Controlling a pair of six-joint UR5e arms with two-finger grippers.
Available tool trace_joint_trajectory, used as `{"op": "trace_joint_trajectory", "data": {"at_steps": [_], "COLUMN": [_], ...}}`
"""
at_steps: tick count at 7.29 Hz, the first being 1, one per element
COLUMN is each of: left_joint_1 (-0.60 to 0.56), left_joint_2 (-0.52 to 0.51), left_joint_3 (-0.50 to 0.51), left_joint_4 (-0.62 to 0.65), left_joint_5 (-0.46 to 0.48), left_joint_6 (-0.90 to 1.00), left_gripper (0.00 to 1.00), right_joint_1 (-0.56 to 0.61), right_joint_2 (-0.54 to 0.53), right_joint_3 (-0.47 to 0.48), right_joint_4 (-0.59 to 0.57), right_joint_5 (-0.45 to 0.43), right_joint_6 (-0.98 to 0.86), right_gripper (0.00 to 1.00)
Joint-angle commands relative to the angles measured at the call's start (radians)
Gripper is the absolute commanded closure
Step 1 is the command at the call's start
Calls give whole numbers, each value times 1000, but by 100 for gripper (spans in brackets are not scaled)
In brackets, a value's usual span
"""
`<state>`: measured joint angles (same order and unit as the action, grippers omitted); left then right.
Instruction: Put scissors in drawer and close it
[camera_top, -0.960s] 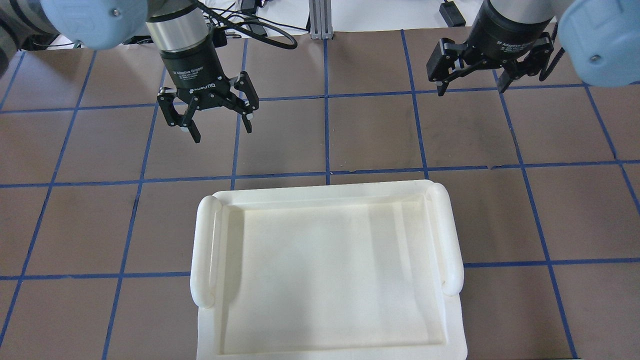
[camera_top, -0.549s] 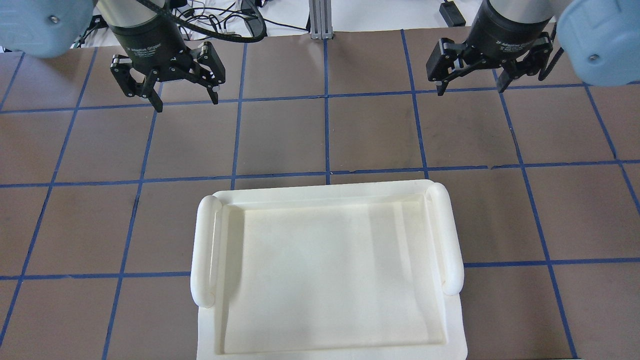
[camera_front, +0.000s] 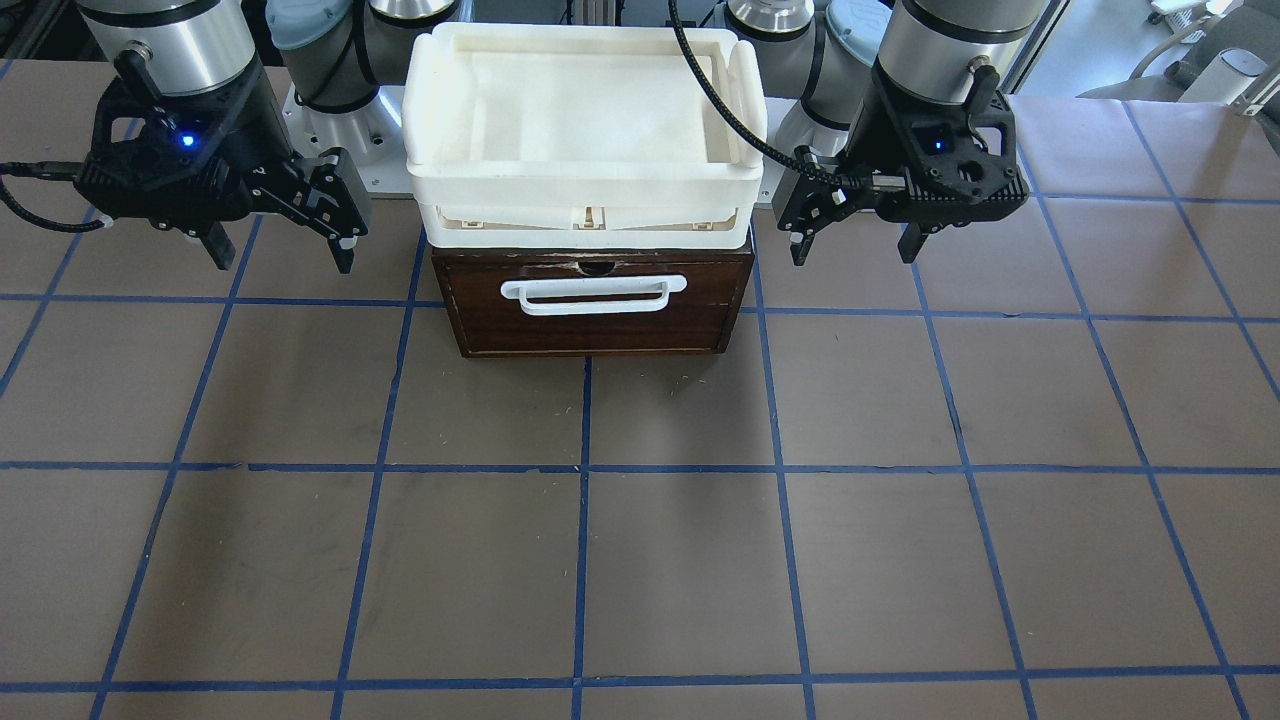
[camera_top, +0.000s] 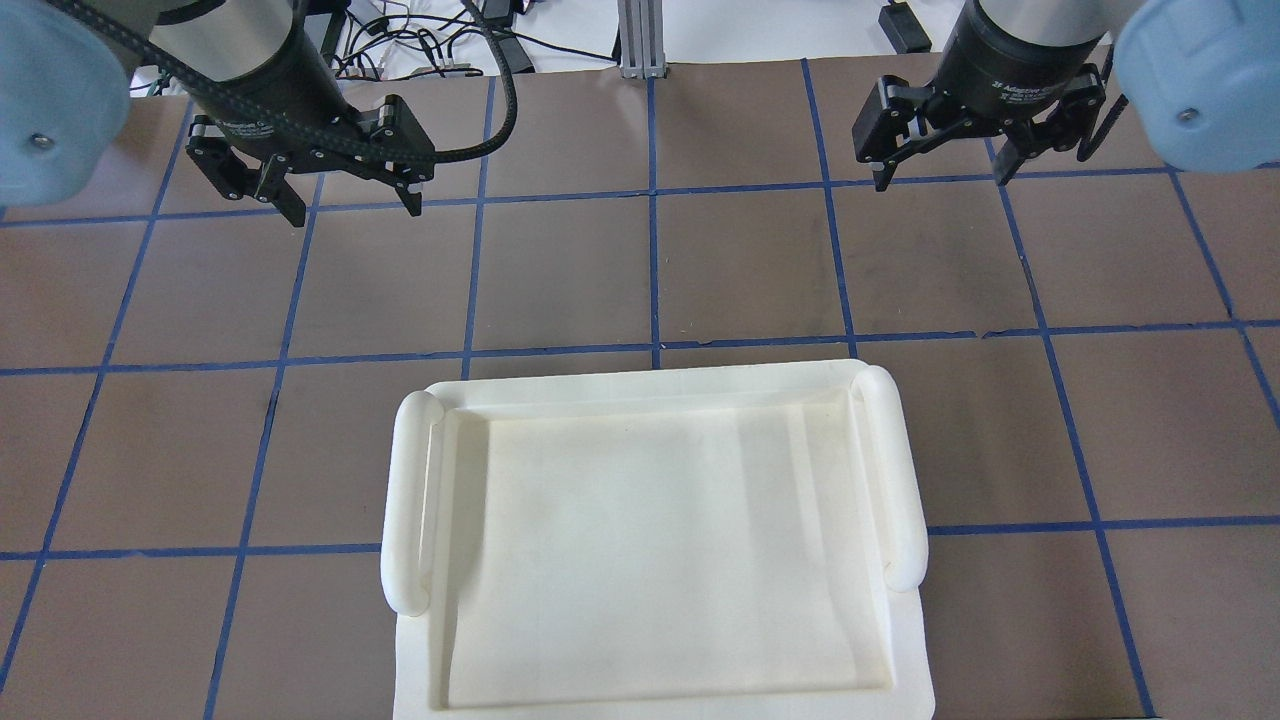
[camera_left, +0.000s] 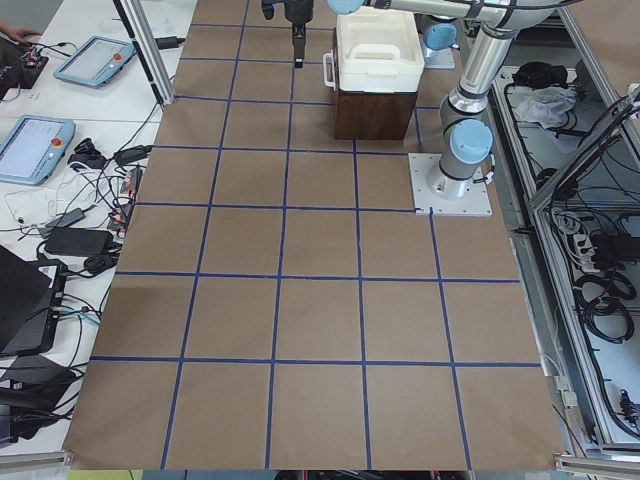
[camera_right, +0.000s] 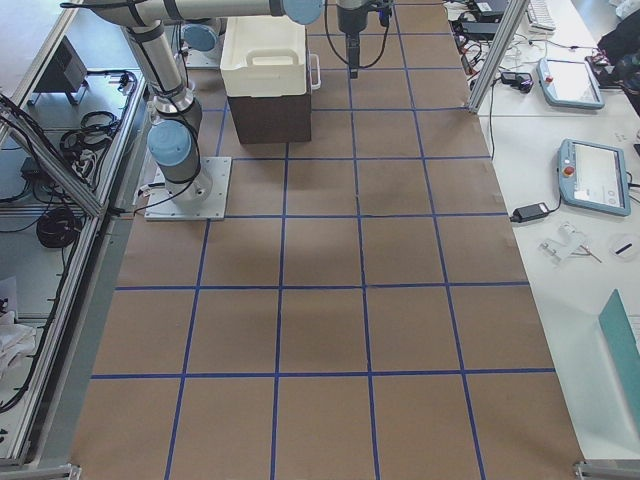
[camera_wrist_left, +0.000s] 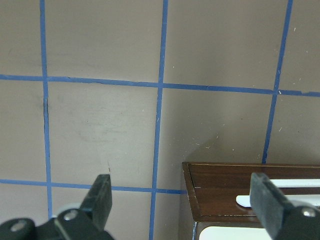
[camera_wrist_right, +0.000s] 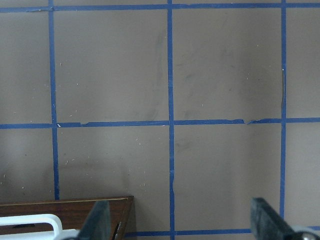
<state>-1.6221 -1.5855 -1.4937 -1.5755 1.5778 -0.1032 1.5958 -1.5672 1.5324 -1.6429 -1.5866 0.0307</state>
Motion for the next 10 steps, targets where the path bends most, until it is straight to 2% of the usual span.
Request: {"op": "trace_joint_trajectory", "data": {"at_steps": [1,2,6,10], "left_joint_1": [-4,-1,-4,-4], "left_joint_2": [-7,-8,19,36], "left_joint_3": [-3,-3,-16,-20], "left_joint_4": [26,37,60,62], "left_joint_5": [-15,-36,1,-19], "left_joint_6": [10,11,33,86], "left_gripper": [0,0,0,0], "right_joint_1": [0,0,0,1], "right_joint_2": [-1,-1,1,-1], "right_joint_3": [0,0,0,0], "right_joint_4": [0,0,2,2], "right_joint_5": [-1,-1,0,0], "right_joint_6": [0,0,0,0], "right_gripper": [0,0,0,0]}}
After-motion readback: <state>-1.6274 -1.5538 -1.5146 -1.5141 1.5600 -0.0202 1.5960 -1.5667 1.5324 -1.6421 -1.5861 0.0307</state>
